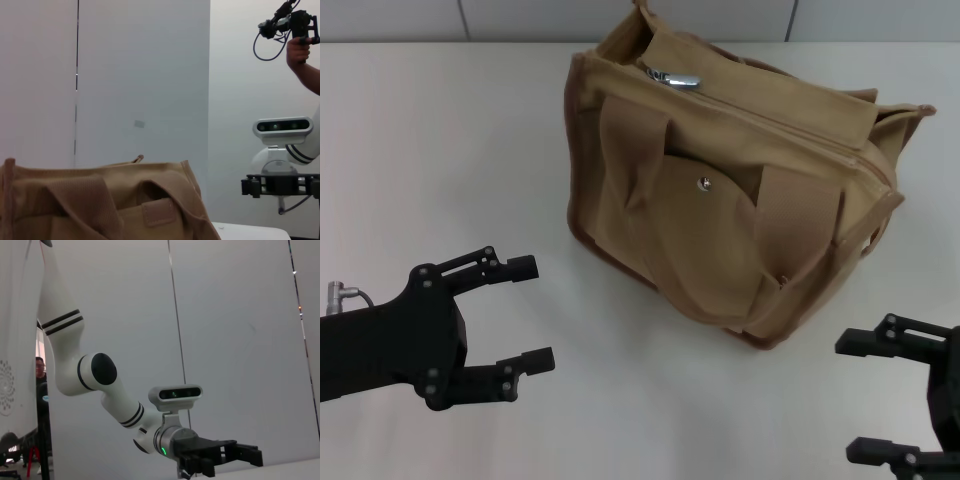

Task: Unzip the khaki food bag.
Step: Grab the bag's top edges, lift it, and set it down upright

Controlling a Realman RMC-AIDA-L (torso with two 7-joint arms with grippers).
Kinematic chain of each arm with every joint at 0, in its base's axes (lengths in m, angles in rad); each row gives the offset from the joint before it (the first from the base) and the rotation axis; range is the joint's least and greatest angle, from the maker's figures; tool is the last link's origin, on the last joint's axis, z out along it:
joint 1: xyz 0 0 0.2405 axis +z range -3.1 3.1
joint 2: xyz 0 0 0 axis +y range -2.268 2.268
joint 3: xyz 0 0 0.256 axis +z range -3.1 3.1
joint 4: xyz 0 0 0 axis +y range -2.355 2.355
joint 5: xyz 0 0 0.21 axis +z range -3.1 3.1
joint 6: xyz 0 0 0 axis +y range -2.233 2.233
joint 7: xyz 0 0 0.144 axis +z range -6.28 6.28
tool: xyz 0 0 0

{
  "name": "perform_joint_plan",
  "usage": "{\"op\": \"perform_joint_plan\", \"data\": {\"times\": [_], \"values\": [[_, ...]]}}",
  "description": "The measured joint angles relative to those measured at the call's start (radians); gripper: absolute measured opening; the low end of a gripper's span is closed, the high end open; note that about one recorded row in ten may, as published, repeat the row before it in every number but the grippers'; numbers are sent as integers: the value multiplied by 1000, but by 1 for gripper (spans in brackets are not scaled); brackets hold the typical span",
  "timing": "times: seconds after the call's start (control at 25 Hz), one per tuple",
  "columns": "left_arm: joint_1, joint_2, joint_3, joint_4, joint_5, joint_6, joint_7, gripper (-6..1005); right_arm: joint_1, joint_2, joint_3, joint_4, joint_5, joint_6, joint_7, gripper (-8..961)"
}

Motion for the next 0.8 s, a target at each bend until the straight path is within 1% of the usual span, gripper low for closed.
{"op": "perform_joint_plan", "data": {"times": [0.28, 0.44, 0.56, 0.6, 0.64, 0.68, 0.72, 0.76, 0.8], "values": [[0, -7, 6, 3, 0, -7, -2, 834, 11, 9, 0, 3, -1, 20, 0, 779], [0, -8, 5, 4, -3, -9, -2, 829, 11, 10, 4, 3, 0, 20, -1, 779], [-1, -14, -14, 1, -10, -29, -2, 824, 4, 11, 32, 6, 17, 27, -1, 780], [-1, -14, -14, 1, -10, -29, -2, 823, 0, 11, 63, 14, 29, 34, -1, 780], [-2, -38, -79, -9, -22, -82, 3, 822, -4, 11, 94, 24, 44, 43, 1, 780], [-3, -60, -118, -14, -34, -129, 17, 820, -8, 11, 140, 40, 59, 52, 3, 780], [-6, -70, -134, -25, -45, -162, 29, 819, -11, 10, 176, 53, 67, 57, 5, 780], [-6, -70, -134, -25, -45, -162, 29, 817, -15, 8, 228, 71, 75, 62, 5, 780], [-27, -76, -146, -102, -96, -264, 71, 816, -26, 8, 328, 103, 85, 74, 5, 780]]}}
